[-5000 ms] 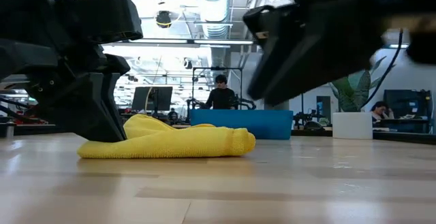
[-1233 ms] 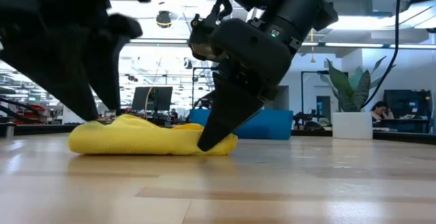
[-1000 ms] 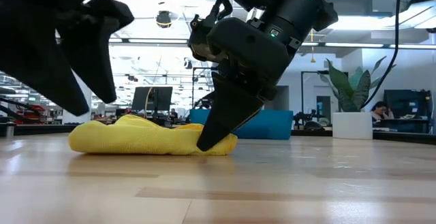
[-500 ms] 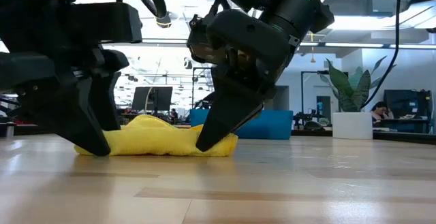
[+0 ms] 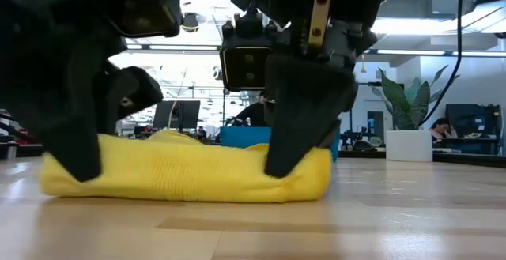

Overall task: Roll microfiber towels into tight, uniform cylinder then place into a basket
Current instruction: Roll the yellow microfiber cloth

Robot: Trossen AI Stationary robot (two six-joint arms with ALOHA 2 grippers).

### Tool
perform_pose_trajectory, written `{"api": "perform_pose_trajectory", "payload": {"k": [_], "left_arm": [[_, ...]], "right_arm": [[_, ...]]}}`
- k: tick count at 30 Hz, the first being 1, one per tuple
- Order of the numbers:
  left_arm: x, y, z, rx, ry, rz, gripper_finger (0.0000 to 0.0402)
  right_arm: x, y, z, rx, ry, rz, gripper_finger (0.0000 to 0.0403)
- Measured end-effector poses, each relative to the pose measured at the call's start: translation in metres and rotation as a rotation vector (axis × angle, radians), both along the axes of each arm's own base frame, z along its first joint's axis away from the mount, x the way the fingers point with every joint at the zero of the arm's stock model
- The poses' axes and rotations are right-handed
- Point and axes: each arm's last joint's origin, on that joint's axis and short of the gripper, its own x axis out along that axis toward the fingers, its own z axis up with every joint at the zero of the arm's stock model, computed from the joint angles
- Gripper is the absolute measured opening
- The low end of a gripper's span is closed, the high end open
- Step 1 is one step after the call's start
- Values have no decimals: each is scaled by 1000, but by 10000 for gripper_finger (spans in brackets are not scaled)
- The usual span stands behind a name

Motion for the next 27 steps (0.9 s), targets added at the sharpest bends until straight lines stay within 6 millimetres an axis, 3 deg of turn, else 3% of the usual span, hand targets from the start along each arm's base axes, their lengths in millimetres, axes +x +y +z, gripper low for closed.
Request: {"api": "perform_pose_trajectory", "payload": {"k": [9,17,27], "left_arm": [[10,5,4,-283,105,104,24],[11,9,3,-316,139,139,37],[5,8,1,-315,194,85,104]], "right_arm": [[5,-7,3,161,108,-82,25],[9,-20,3,169,177,-223,25],[7,-22,2,190,232,-249,25]]}}
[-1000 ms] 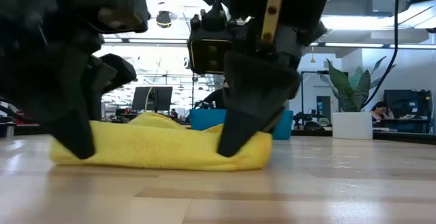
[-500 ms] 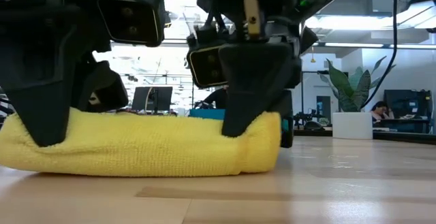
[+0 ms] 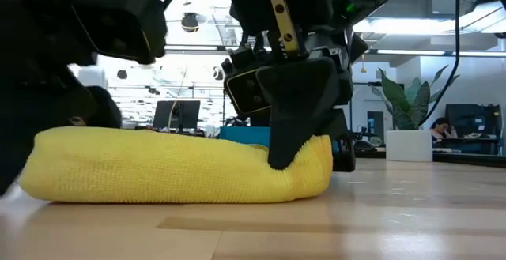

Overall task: Roll microfiber towels into tight, uniform cylinder then place into a basket
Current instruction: Roll the yellow microfiber cloth

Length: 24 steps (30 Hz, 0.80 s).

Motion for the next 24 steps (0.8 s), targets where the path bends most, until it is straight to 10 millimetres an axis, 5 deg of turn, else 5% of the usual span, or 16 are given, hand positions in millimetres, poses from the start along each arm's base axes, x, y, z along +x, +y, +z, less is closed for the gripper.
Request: {"api": "perform_pose_trajectory", "payload": {"k": [7,18,24], "left_arm": [[-4,-7,2,45,-35,-96,116],[-12,-55,36,314,-306,-245,76],[2,-46,35,483,-422,-236,50]], "right_arm": [[1,-1,0,-3,-4,-6,19],[2,-2,1,-7,-14,-9,19],[2,-1,1,-9,-19,-3,25]]}}
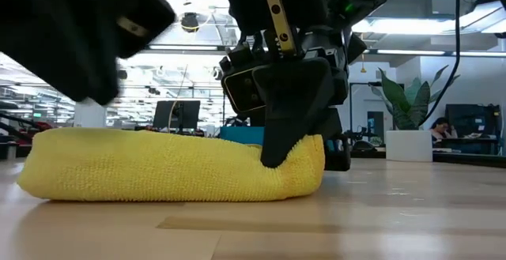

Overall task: Roll microfiber towels into tight, uniform cylinder then place into a basket
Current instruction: Roll the yellow microfiber cloth

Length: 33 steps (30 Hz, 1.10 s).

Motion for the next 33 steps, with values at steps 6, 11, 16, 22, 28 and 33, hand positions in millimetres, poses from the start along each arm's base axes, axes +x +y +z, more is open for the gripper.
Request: {"api": "perform_pose_trajectory", "payload": {"k": [6,11,16,22,28,33], "left_arm": [[15,13,-14,-18,48,11,20],[19,18,-20,18,47,47,2],[19,19,-20,38,26,98,2],[17,23,-29,7,38,217,0],[15,36,-40,-27,64,315,0],[17,42,-41,-44,82,327,0]], "right_arm": [[-1,4,1,-5,-16,21,20],[-1,5,1,-5,-15,24,25],[-2,5,1,0,-7,29,18],[-2,6,2,34,-6,52,32],[-1,5,2,35,-11,53,29],[-1,6,2,23,-33,73,50]]}}
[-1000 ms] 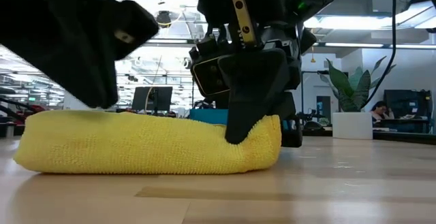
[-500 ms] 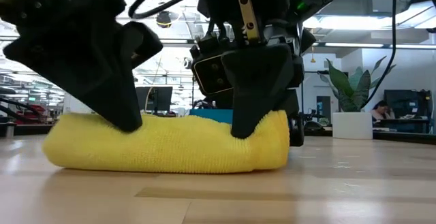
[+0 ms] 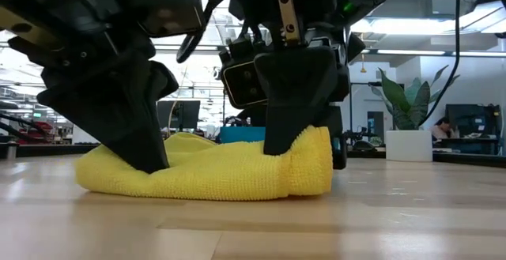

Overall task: Roll microfiber towels into tight, uniform cylinder then place into a basket
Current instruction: Roll the yellow microfiber cloth

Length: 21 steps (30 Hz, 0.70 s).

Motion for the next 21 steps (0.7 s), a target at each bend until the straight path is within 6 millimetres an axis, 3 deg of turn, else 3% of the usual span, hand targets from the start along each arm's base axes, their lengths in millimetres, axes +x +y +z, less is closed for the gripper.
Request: {"api": "perform_pose_trajectory", "payload": {"k": [13,21], "left_arm": [[4,11,-3,-82,68,50,0],[5,13,-4,-112,78,79,0]], "right_arm": [[-2,-5,-1,33,18,44,185],[-16,-11,13,-79,14,134,213]]}}
